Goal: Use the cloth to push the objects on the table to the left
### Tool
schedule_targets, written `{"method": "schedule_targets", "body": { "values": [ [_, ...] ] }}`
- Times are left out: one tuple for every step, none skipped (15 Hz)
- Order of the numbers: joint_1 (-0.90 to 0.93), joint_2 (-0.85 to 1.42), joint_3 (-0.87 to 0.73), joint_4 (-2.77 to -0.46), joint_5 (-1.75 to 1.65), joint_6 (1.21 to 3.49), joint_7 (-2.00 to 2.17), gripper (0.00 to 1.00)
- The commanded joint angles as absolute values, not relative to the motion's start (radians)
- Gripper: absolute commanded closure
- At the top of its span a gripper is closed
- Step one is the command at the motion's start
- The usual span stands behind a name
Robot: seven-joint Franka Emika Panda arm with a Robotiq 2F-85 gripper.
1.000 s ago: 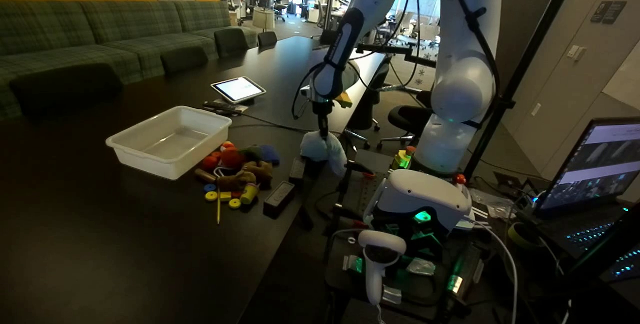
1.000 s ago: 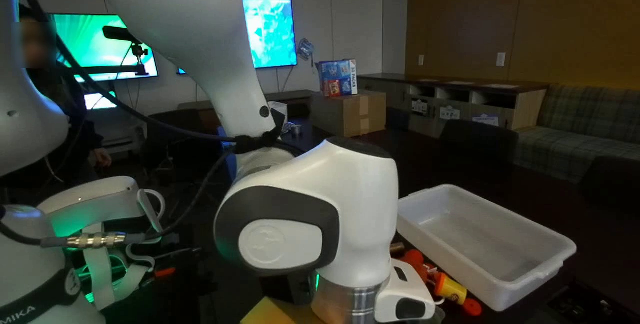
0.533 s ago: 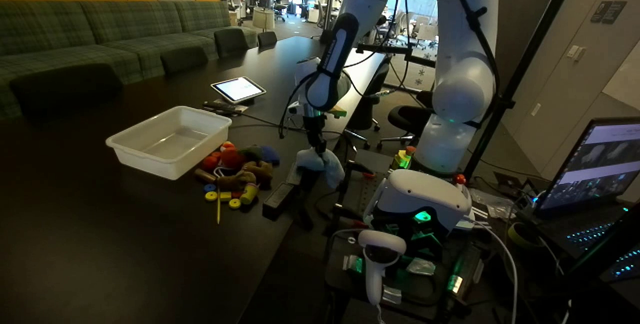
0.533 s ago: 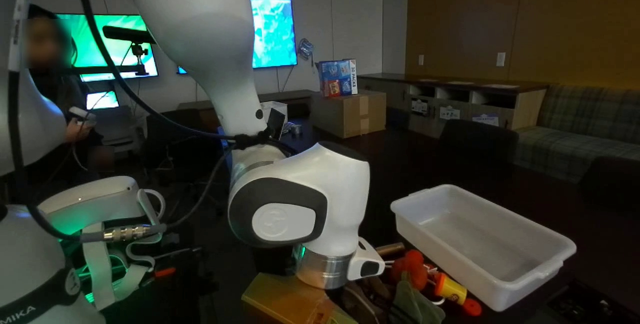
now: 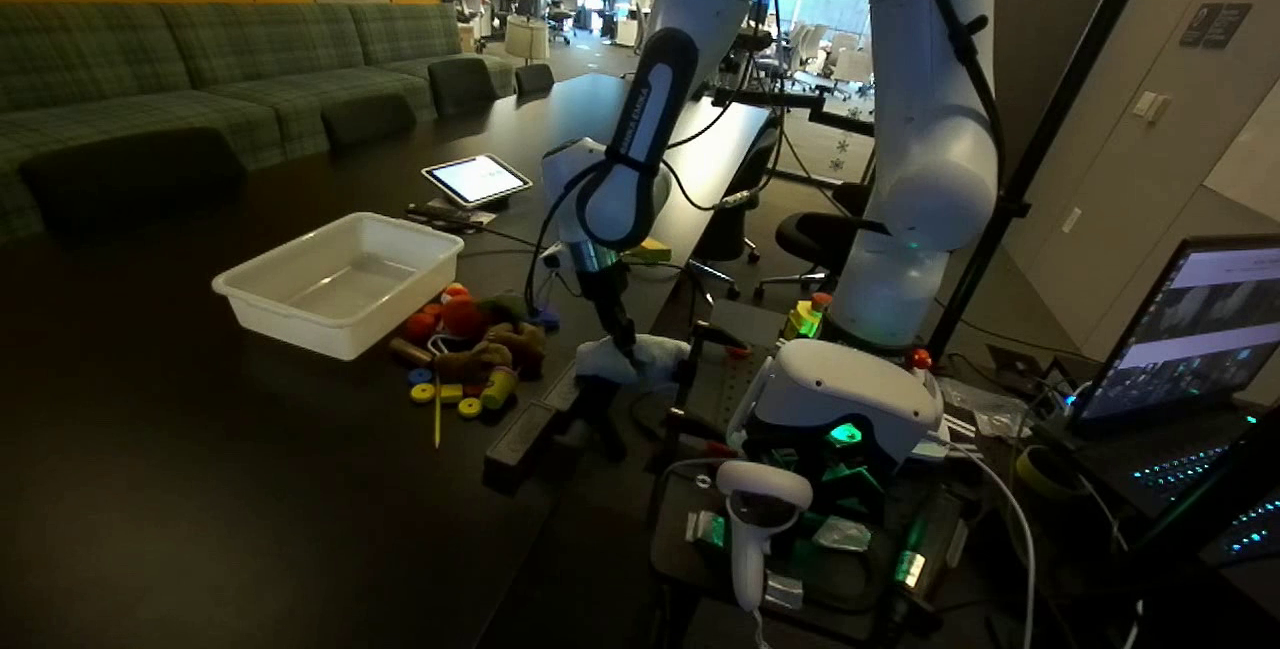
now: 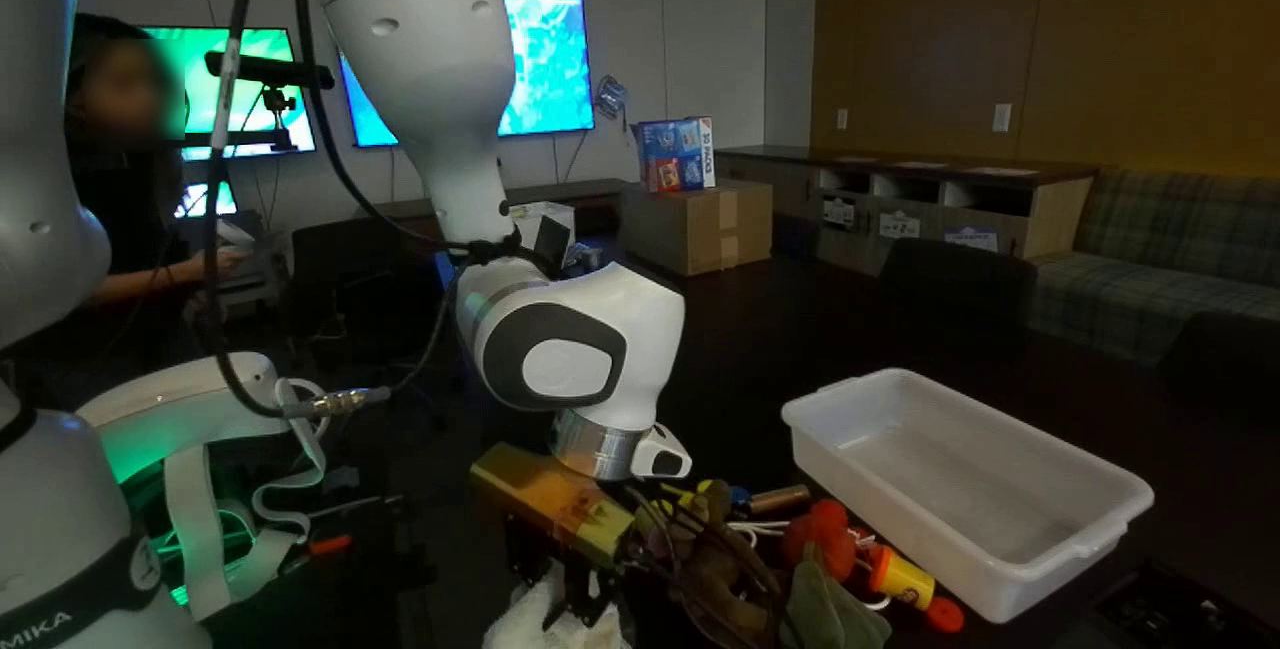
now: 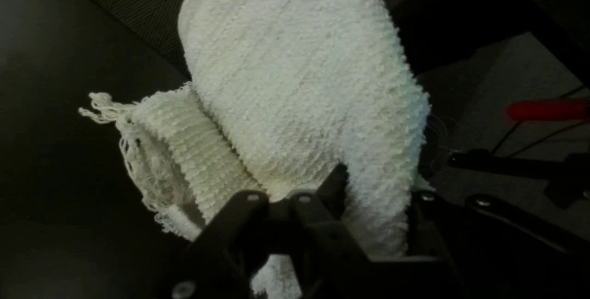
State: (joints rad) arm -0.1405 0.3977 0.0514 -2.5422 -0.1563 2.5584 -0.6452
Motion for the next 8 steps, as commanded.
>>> {"method": "schedule_targets", "body": {
  "values": [
    [-0.073,0.440,0.111,-2.486,-0.069,2.524,-0.487,0.93],
    [-0.055,0.451,0.132,-2.472,-0.042,2.538,-0.433,0.93],
    [-0.036,0.479,0.155,-2.455,-0.014,2.572,-0.386,0.93],
    [-0.014,0.490,0.171,-2.437,0.004,2.586,-0.342,0.93],
    [0.014,0.511,0.184,-2.421,0.012,2.617,-0.293,0.93],
    [0.038,0.530,0.199,-2.402,0.023,2.637,-0.255,0.93],
    [0.064,0.547,0.213,-2.383,0.027,2.650,-0.218,0.93],
    [0.090,0.557,0.226,-2.368,0.031,2.665,-0.185,0.93]
  ]
}}
